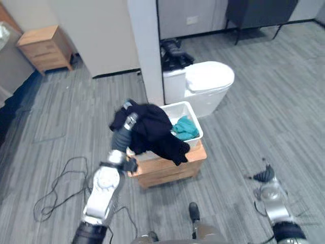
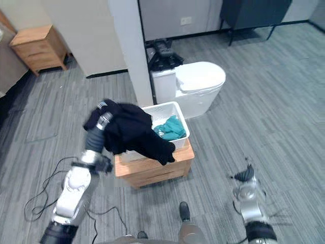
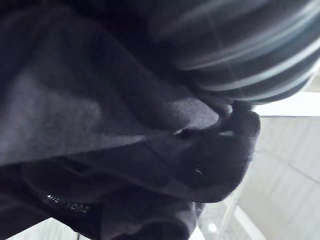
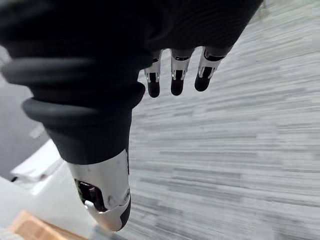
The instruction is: Tidy the bed and pick cloth on bed and put in laundry
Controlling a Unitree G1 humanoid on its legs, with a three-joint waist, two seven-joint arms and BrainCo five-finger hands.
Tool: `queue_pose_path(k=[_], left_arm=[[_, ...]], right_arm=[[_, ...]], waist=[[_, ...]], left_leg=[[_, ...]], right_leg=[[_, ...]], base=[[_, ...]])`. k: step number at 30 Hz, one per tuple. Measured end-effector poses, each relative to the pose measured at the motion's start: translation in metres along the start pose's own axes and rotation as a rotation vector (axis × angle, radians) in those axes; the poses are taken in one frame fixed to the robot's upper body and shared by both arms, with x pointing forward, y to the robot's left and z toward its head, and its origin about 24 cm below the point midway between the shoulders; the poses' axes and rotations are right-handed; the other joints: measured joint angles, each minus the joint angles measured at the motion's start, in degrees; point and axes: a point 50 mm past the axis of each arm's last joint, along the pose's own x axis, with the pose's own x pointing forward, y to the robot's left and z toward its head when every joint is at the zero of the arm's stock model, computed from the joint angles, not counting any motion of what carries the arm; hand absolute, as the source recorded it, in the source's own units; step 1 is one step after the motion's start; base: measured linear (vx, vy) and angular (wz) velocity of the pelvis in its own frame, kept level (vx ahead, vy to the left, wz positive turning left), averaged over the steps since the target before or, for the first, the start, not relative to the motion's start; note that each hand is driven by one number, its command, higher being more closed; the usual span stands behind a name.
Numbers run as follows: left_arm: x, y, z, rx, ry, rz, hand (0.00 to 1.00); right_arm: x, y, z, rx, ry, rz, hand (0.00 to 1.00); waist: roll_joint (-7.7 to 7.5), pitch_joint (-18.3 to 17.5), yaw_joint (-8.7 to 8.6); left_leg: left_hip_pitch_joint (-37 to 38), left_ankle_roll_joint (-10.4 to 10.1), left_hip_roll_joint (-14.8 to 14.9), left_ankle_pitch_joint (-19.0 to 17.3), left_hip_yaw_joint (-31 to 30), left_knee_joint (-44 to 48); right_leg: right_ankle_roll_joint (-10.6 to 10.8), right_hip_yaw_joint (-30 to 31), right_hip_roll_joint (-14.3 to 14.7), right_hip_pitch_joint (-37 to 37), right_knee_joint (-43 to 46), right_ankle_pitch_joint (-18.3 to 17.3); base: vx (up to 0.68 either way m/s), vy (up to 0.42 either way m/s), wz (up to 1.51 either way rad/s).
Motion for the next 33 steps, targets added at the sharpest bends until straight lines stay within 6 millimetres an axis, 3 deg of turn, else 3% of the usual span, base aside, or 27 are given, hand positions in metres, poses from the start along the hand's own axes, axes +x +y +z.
queue_pose_path(k=[2, 5, 10, 13, 15, 20, 25, 26, 30, 33], left_arm=[[0.028, 0.023, 0.004, 0.079, 0.001, 0.061, 1.00], [0.051, 0.047, -0.001, 0.156, 0.051, 0.125, 1.00], [0.062, 0.065, -0.024, 0.231, 0.176, 0.151, 1.00], [0.063, 0.053, -0.037, 0.267, 0.227, 0.094, 1.00], [0.066, 0.037, -0.041, 0.293, 0.232, 0.034, 1.00], [0.076, -0.004, -0.040, 0.299, 0.195, -0.083, 1.00], [0.075, -0.035, -0.051, 0.330, 0.219, -0.175, 1.00], [0.074, -0.037, -0.053, 0.330, 0.233, -0.180, 0.00], [0.072, -0.046, -0.063, 0.321, 0.283, -0.130, 0.00], [0.075, -0.035, -0.068, 0.347, 0.326, -0.018, 0.00]], right_arm=[[-0.003, 0.002, -0.010, 0.008, 0.030, 0.014, 0.00], [-0.008, 0.008, -0.019, 0.014, 0.056, 0.055, 0.00], [-0.014, 0.026, -0.017, 0.041, 0.053, 0.115, 0.00], [-0.015, 0.039, -0.003, 0.084, 0.025, 0.159, 0.00], [-0.012, 0.042, 0.014, 0.144, -0.017, 0.157, 0.00], [-0.004, 0.032, 0.050, 0.188, -0.127, 0.113, 0.00], [-0.006, 0.022, 0.092, 0.230, -0.292, 0.072, 0.00], [-0.006, 0.022, 0.095, 0.229, -0.303, 0.074, 0.00], [-0.007, 0.022, 0.119, 0.228, -0.372, 0.083, 0.00], [-0.007, 0.020, 0.135, 0.229, -0.418, 0.079, 0.00]], waist=[[-0.51, -0.4, -0.05], [-1.37, -0.9, -1.15], [-2.30, -1.0, -1.87], [-3.25, 0.3, -2.81], [-3.72, 4.0, -3.02], [-2.55, 11.4, -4.02], [-1.88, 16.6, -4.76], [-1.82, 16.7, -4.79], [-0.92, 17.4, -4.47], [-0.74, 18.5, -4.36]], left_leg=[[0.7, 0.2, 0.0, -0.1, 1.3, -0.1], [1.0, 0.0, 0.0, 0.0, 1.6, -0.9], [0.7, -0.6, 0.1, 0.3, 4.4, -1.4], [-3.3, -0.4, 0.1, -0.8, 5.2, 1.7], [-5.4, 0.1, 0.9, -3.1, 6.5, 6.4], [-12.3, 1.1, 3.8, -9.5, 7.5, 17.9], [-16.7, 1.5, 4.0, -10.4, 9.0, 22.5], [-17.2, 1.5, 3.9, -10.5, 9.1, 22.5], [-19.1, 2.7, 4.1, -11.2, 9.5, 22.8], [-19.8, 2.7, 4.1, -11.2, 10.4, 23.1]], right_leg=[[0.2, 1.2, 0.2, 0.0, 0.0, -0.2], [-0.1, 1.3, 0.2, 0.0, 0.0, -0.4], [-0.1, 2.8, 0.5, -1.6, 0.0, -0.3], [0.8, 3.9, 0.1, -4.7, 0.0, 0.7], [0.8, 5.2, 0.2, -5.9, 0.0, 2.0], [2.0, 7.4, 0.9, -8.8, 0.1, 3.2], [2.4, 9.0, 0.5, -13.2, 1.6, 3.4], [2.4, 9.0, 0.4, -13.8, 1.7, 3.4], [2.2, 9.6, 0.8, -16.2, 2.4, 3.6], [1.6, 10.5, 0.9, -17.2, 2.4, 4.0]], base=[[-0.07, 0.009, -0.23], [-0.05, -0.007, -0.02], [-0.03, -0.004, -0.19], [-0.02, 0.001, -0.18], [-0.02, 0.025, -0.31], [-0.06, 0.074, -0.26], [-0.06, 0.066, -0.15], [-0.05, 0.020, -0.11], [-0.06, -0.019, -0.07], [-0.08, -0.052, -0.15]])
